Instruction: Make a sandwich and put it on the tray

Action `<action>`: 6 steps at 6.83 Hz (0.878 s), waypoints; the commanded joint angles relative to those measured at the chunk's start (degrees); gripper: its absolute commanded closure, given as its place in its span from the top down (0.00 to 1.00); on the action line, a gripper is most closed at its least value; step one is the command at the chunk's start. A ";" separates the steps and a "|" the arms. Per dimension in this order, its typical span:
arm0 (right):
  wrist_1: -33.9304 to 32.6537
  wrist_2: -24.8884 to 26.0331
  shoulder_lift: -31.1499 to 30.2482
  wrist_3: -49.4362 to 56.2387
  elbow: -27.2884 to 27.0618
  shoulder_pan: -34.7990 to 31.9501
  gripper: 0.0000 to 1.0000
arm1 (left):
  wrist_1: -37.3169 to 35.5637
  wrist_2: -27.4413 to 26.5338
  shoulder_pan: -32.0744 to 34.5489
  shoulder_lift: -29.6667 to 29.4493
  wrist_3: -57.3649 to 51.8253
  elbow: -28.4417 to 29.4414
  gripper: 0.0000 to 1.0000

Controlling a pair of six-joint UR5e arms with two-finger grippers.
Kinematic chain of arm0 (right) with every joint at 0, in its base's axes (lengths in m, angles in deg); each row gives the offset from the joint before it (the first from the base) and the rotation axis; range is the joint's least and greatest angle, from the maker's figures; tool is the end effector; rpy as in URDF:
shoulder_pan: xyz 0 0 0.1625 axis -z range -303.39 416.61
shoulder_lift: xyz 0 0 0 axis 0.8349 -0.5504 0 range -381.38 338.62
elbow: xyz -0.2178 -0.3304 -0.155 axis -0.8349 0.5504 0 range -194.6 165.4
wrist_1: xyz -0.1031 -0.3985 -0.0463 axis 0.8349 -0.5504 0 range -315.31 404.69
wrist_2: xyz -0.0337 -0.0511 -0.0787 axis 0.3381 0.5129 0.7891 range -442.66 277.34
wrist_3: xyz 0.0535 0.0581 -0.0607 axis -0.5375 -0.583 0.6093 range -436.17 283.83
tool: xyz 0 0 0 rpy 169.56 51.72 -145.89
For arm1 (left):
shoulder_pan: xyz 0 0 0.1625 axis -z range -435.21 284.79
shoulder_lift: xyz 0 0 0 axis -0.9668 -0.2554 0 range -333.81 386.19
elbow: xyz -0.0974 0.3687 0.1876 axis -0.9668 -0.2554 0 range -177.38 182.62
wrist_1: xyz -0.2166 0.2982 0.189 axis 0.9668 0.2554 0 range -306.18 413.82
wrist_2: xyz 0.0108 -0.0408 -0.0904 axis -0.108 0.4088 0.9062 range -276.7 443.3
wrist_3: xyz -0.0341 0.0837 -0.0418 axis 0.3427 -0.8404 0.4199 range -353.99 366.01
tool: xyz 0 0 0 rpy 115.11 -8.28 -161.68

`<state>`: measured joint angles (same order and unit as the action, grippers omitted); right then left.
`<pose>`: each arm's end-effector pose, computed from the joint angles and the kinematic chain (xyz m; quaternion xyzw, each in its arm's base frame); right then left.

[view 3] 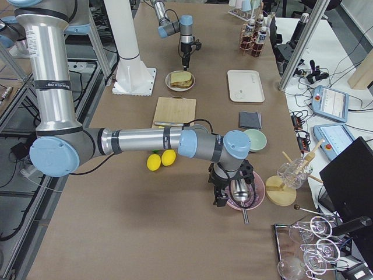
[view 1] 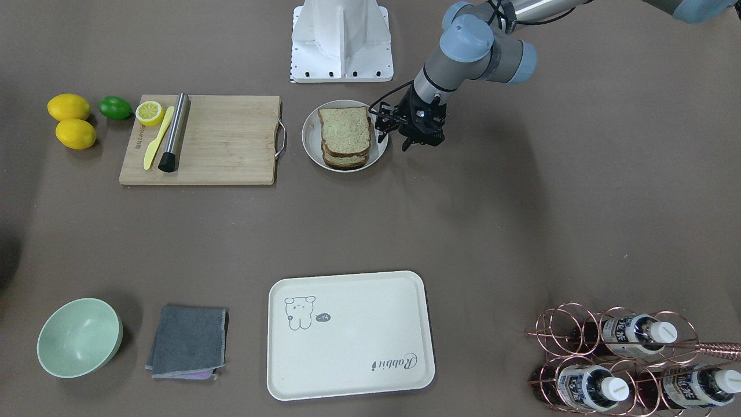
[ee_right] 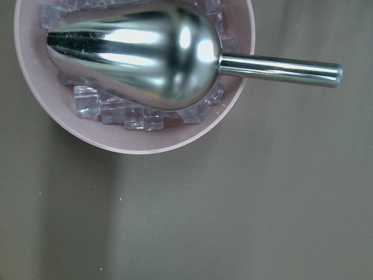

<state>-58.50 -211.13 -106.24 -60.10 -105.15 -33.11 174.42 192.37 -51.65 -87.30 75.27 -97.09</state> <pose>0.0687 -0.5175 0.6372 -0.0159 -0.3342 -0.1127 0.9356 0.5337 -0.3425 0.2896 0.0662 0.5356 0.0670 0.8392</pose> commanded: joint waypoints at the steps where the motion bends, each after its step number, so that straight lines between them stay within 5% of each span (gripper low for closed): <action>1: 0.00 -0.02 -0.13 0.01 0.02 -0.02 1.00 | 0.25 -0.09 -0.97 0.02 0.00 0.13 0.48; 6: 0.00 -0.02 -0.31 -0.17 0.11 -0.02 1.00 | 0.25 -0.18 -2.99 -0.24 0.00 0.13 0.44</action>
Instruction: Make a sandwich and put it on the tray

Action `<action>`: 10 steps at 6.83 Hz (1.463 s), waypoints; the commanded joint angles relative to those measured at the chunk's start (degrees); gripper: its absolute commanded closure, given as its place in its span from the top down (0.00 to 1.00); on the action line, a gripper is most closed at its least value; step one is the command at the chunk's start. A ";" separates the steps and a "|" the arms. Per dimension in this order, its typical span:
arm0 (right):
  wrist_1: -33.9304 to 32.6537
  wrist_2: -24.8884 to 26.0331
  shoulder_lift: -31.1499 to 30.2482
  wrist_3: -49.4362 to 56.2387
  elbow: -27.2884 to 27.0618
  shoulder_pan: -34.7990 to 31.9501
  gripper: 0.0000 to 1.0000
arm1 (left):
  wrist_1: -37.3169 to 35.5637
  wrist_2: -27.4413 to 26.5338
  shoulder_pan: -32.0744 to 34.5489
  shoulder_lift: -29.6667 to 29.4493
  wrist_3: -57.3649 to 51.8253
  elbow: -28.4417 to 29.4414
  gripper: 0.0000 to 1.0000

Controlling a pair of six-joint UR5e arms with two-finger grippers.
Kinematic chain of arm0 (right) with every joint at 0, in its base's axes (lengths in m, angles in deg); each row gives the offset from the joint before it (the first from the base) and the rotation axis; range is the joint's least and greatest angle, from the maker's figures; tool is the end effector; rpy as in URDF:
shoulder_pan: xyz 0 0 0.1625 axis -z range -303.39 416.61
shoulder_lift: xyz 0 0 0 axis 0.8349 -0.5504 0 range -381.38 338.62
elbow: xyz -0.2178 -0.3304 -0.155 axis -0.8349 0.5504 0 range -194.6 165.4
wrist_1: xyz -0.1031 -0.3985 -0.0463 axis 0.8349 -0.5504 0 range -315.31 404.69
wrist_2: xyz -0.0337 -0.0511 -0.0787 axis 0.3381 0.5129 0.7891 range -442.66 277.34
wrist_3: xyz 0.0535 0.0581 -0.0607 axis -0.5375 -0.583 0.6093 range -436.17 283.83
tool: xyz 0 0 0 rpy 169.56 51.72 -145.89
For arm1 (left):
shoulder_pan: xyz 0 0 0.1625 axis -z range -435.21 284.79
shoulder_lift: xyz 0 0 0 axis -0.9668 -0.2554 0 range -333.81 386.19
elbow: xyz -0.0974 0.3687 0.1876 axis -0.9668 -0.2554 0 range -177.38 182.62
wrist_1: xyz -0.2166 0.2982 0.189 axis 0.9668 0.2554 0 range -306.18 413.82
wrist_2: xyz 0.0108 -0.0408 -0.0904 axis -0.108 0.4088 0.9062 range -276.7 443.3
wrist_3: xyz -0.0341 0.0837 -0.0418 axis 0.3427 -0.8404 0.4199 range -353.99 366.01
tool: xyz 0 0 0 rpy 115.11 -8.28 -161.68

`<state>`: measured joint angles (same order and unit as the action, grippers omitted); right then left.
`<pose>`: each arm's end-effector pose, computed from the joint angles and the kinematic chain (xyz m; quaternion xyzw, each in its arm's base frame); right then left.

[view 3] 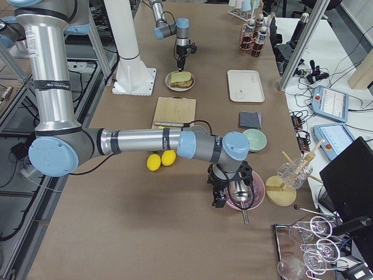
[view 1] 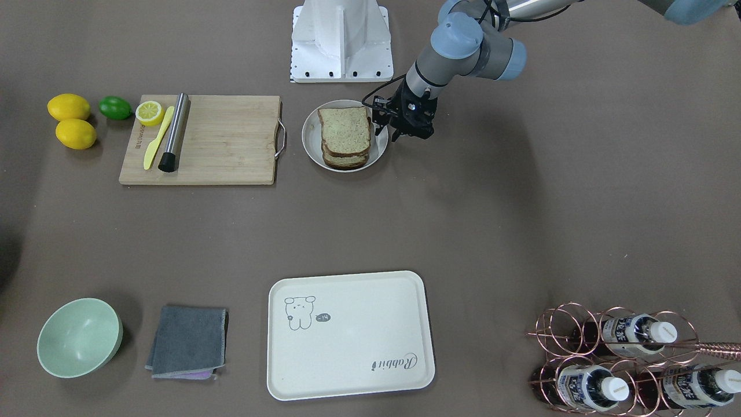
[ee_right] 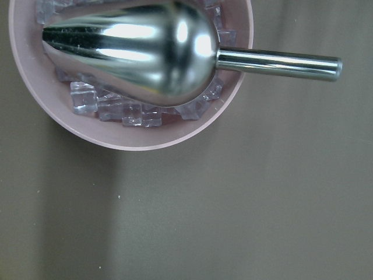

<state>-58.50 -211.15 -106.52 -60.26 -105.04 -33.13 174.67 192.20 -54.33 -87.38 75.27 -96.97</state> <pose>0.0689 -0.5150 0.6406 -0.0194 -0.3347 -0.1101 0.9357 0.5496 -0.3177 0.2892 0.0556 0.5381 0.0861 0.8366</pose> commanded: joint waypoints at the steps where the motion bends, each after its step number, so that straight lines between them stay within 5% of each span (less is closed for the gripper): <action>1: 0.00 0.00 -0.03 -0.10 0.00 0.00 1.00 | 0.00 -0.53 -1.18 -0.16 0.00 0.10 0.40; 4: 0.09 0.09 0.06 -0.45 0.00 0.00 1.00 | -0.09 -0.89 -1.72 -0.07 0.00 0.10 0.31; 6: 0.09 0.18 0.06 -0.45 0.00 0.00 1.00 | -0.09 -0.89 -1.46 0.01 0.00 -0.07 0.00; 10: 0.09 0.44 -0.12 -0.54 0.09 0.00 1.00 | -0.18 5.40 5.37 -0.69 -0.52 -0.43 0.00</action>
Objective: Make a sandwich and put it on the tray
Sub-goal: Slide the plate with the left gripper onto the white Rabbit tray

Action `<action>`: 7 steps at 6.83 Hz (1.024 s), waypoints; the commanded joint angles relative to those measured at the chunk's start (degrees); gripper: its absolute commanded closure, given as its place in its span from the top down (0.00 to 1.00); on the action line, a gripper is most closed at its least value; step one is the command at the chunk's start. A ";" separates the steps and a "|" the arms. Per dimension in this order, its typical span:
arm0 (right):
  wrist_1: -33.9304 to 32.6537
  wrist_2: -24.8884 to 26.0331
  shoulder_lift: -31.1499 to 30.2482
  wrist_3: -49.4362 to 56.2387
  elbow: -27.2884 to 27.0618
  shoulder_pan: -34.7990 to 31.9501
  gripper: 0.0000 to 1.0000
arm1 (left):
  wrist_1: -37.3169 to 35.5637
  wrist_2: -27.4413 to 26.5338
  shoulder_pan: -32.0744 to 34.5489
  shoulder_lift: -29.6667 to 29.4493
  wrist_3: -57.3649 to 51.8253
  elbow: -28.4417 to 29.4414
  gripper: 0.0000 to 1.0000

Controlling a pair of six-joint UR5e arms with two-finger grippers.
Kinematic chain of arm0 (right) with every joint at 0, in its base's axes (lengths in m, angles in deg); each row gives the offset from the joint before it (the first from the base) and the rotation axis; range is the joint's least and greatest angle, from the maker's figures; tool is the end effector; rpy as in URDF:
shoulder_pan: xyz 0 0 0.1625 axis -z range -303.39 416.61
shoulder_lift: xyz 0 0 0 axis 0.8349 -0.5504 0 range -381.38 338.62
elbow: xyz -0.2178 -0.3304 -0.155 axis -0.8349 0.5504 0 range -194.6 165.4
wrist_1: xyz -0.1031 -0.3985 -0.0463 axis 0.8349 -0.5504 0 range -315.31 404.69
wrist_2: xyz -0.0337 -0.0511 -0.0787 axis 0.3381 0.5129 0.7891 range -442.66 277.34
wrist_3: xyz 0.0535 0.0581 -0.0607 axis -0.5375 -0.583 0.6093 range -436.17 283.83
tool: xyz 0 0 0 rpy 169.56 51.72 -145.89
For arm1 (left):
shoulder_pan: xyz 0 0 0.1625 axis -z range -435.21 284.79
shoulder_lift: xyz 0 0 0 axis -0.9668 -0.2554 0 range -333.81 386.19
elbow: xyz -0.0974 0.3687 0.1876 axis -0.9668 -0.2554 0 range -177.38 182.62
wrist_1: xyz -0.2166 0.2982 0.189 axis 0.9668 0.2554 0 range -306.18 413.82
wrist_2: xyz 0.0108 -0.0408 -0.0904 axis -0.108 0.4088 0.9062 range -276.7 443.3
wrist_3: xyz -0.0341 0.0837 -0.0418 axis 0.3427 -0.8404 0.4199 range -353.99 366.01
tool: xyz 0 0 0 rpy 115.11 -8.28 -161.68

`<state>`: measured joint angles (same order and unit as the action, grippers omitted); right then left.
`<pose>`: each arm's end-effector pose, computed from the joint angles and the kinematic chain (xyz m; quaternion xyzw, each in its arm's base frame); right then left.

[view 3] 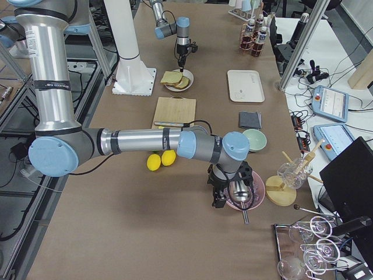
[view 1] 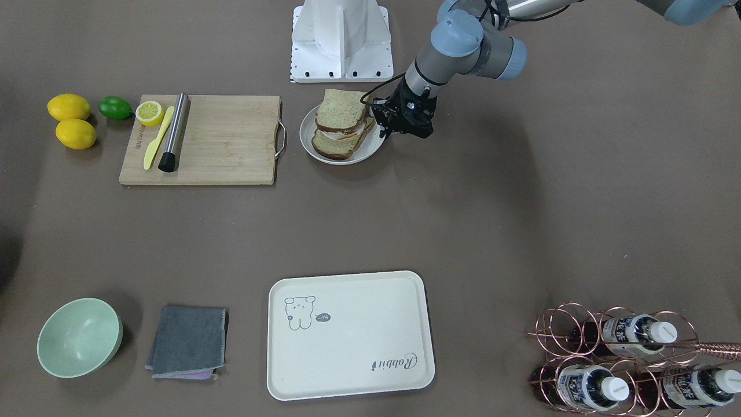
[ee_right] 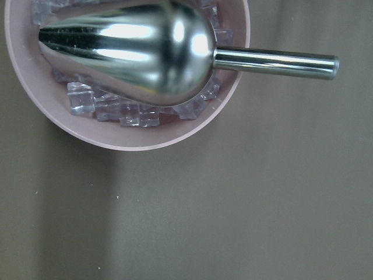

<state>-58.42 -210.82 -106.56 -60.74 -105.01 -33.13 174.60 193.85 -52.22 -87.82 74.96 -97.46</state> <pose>0.0694 -0.5147 0.6415 -0.0212 -0.3319 -0.1065 0.9370 0.5366 -0.3344 0.2802 0.0583 0.5456 0.0817 0.8320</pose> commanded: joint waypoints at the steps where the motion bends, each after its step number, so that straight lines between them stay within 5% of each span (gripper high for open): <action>1: 0.01 0.11 -0.25 -0.14 0.06 0.00 1.00 | -0.28 7.71 7.04 -0.86 -0.39 0.40 0.00; 4: 0.01 0.02 -1.30 -0.14 -0.02 -0.17 1.00 | -0.55 15.89 17.93 -8.57 -6.40 11.16 0.00; 7: 0.01 0.02 -1.39 -0.23 -0.02 -0.35 1.00 | -0.64 24.01 28.93 -22.17 -15.40 33.81 0.00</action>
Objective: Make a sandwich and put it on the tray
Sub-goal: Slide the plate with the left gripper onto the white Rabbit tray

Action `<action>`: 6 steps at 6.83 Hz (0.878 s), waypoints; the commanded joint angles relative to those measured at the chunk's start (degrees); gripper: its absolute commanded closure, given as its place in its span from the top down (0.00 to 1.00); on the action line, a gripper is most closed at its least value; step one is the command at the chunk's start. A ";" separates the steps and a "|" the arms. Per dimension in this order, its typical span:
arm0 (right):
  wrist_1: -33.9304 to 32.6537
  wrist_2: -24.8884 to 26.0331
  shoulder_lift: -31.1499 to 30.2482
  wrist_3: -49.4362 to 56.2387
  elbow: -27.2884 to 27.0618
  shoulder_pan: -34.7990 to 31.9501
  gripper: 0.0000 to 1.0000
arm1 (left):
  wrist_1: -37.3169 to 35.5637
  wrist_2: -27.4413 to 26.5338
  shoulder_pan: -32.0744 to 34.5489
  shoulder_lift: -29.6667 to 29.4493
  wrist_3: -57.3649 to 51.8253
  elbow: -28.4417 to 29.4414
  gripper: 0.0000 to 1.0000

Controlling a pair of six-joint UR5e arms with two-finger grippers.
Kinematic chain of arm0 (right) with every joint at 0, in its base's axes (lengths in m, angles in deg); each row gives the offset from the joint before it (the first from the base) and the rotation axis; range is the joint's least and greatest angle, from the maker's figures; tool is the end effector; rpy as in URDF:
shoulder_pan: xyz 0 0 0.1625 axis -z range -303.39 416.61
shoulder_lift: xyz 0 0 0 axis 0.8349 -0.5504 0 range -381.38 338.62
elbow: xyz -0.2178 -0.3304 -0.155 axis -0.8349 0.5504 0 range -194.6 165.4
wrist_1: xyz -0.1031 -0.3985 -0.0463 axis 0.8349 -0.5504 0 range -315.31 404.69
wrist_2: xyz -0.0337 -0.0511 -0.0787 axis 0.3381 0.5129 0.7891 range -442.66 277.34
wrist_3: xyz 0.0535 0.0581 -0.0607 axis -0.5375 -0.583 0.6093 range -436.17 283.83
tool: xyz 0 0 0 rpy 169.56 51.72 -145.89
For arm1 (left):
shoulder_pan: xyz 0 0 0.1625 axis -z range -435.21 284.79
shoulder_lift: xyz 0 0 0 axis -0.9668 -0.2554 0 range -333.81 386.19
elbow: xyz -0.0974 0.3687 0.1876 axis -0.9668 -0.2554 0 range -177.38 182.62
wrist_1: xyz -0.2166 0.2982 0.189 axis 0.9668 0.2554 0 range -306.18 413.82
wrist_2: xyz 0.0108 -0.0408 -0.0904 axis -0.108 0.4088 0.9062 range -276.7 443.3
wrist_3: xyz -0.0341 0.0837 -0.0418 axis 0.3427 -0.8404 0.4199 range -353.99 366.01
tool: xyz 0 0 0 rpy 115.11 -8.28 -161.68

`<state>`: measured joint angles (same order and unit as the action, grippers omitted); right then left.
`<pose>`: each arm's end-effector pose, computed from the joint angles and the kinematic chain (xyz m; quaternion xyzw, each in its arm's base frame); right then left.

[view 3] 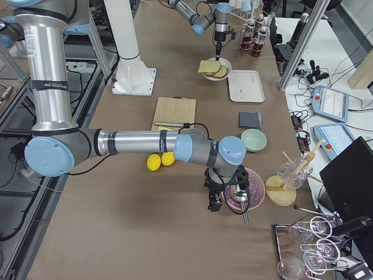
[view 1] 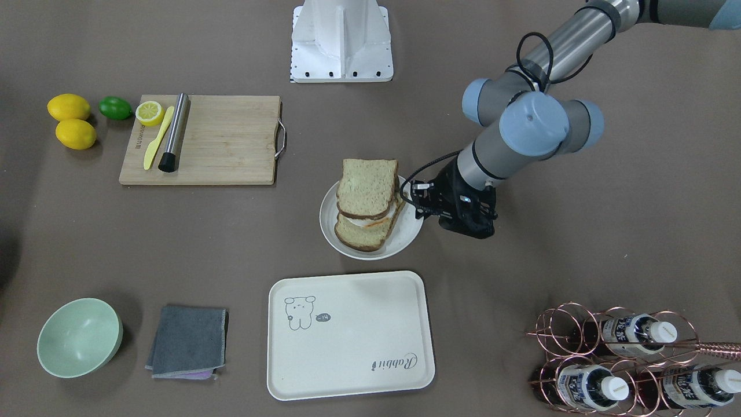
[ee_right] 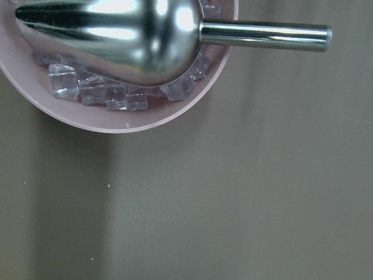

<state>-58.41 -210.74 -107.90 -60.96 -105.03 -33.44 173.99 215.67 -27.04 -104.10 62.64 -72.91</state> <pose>0.0722 -0.5030 0.6533 -0.0317 -0.3324 -0.0984 0.9374 0.4474 -0.5989 0.2743 0.0441 0.5398 0.0623 0.8383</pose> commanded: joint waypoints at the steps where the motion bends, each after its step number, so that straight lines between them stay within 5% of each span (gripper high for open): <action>1: 0.00 -0.06 -0.05 -0.01 0.00 -0.04 1.00 | 0.06 2.36 5.17 -10.90 -3.71 16.66 0.00; 4: 0.00 -0.24 -0.05 -0.01 -0.35 -0.13 1.00 | 2.59 -0.77 5.72 -21.99 -5.65 33.55 0.00; 6: 0.35 -0.15 -0.05 -0.01 0.00 -0.39 1.00 | 6.38 -6.47 2.13 -24.57 -3.82 37.39 0.00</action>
<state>-58.27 -210.91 -107.95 -60.97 -105.24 -33.76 179.15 212.62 -22.97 -127.28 57.81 -37.28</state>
